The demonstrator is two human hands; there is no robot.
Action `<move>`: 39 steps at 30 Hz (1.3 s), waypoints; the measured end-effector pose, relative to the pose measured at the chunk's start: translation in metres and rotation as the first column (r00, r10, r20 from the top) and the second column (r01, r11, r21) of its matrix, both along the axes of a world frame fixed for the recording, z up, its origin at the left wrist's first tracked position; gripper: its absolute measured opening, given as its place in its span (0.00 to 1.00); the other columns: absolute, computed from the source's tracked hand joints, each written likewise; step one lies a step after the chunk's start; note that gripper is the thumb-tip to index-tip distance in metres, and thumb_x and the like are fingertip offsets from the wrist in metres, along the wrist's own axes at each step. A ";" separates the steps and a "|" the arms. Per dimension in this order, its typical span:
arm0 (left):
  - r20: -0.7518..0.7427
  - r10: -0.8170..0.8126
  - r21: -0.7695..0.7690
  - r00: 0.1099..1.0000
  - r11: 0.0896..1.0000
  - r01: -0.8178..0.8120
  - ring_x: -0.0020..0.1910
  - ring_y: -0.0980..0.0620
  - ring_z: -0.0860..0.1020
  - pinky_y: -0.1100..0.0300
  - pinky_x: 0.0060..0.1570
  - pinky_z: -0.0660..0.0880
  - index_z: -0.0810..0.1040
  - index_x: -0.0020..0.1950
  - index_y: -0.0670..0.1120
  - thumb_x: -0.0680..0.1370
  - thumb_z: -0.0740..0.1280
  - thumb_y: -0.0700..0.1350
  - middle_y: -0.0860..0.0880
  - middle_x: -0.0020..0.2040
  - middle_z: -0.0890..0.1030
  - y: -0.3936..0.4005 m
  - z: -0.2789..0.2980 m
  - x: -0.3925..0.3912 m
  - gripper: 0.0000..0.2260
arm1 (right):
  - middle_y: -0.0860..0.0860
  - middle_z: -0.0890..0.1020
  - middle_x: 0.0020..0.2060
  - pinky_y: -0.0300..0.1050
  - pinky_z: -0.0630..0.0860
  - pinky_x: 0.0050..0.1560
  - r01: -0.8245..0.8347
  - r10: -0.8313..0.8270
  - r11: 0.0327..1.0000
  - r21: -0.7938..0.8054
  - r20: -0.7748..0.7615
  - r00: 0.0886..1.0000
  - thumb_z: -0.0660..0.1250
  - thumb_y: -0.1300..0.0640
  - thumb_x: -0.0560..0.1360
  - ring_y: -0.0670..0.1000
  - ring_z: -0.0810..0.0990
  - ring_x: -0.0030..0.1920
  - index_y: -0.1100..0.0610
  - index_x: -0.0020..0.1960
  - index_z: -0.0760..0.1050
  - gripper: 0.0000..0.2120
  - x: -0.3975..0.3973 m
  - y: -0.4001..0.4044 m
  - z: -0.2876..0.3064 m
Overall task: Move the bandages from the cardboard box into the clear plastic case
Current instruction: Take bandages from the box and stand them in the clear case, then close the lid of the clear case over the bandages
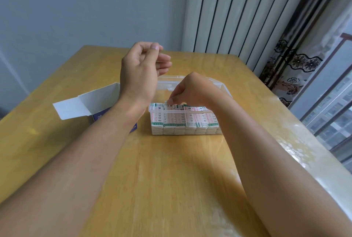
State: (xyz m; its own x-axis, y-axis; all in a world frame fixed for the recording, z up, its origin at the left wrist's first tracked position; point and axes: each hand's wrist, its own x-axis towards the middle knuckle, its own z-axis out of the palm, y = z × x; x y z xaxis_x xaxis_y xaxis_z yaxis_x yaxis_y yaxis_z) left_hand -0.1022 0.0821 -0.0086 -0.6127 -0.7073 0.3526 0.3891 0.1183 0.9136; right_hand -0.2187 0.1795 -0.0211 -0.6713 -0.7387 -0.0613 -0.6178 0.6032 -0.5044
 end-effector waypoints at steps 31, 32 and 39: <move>0.210 -0.108 -0.222 0.972 0.963 0.155 0.60 0.56 0.80 0.56 0.66 0.74 0.78 0.54 0.52 0.81 0.60 0.54 0.53 0.56 0.83 0.000 -0.016 -0.008 0.11 | 0.41 0.78 0.30 0.34 0.71 0.29 0.234 -0.305 0.873 -0.427 -0.105 0.947 0.74 0.49 0.75 0.40 0.74 0.26 0.46 0.45 0.85 0.02 -0.021 0.043 0.038; 0.234 -0.108 -0.261 0.966 0.950 0.169 0.60 0.57 0.79 0.61 0.64 0.72 0.77 0.56 0.51 0.82 0.60 0.53 0.54 0.56 0.83 0.002 -0.018 -0.009 0.09 | 0.41 0.79 0.30 0.37 0.73 0.32 0.279 -0.366 0.840 -0.466 -0.108 0.924 0.74 0.49 0.75 0.42 0.76 0.28 0.45 0.45 0.85 0.02 -0.026 0.052 0.040; 0.305 -0.013 -0.443 0.952 0.883 0.154 0.55 0.73 0.74 0.81 0.50 0.65 0.76 0.60 0.48 0.86 0.57 0.43 0.54 0.58 0.81 0.008 -0.029 -0.005 0.09 | 0.40 0.80 0.37 0.38 0.70 0.36 0.091 -0.187 0.951 -0.295 -0.315 0.931 0.74 0.51 0.76 0.41 0.77 0.37 0.45 0.47 0.85 0.02 -0.021 0.073 0.033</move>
